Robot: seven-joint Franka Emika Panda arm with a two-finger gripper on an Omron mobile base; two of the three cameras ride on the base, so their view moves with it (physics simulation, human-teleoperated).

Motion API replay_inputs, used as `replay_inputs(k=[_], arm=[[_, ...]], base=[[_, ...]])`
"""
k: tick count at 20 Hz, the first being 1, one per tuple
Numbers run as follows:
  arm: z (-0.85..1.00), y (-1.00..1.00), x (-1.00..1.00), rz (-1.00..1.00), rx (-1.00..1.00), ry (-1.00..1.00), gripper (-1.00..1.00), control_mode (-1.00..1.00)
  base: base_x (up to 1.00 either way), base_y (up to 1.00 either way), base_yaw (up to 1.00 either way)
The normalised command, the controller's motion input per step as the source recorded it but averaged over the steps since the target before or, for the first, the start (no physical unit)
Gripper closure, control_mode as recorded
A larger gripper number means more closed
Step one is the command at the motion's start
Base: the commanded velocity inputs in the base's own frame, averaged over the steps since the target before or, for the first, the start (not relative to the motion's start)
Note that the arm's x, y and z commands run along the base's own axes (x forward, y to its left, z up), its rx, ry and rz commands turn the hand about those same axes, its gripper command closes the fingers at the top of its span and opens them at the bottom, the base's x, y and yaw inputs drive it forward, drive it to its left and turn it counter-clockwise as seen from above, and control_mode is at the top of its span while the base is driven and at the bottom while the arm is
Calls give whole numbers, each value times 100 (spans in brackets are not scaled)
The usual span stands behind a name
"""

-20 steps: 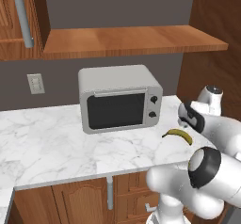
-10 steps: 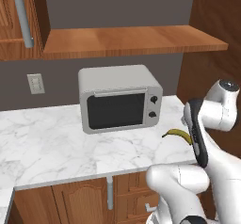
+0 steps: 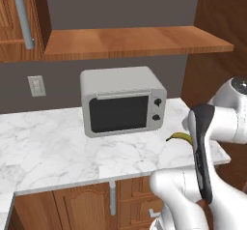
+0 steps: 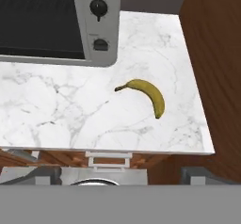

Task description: Open the fridge, remove the banana, corn, and chicken drumstick, and place them on any counter.

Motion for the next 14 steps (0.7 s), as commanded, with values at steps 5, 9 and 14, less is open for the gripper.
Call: replay_inputs(k=[5, 9, 14], arm=[[49, 33, -31, 0, 15, -10, -100, -100], [19, 29, -27, 0, 17, -13, -100, -100], [10, 42, -35, 0, 2, -8, -100, -100]], base=[[0, 0, 0], [0, 0, 0], [0, 0, 0]])
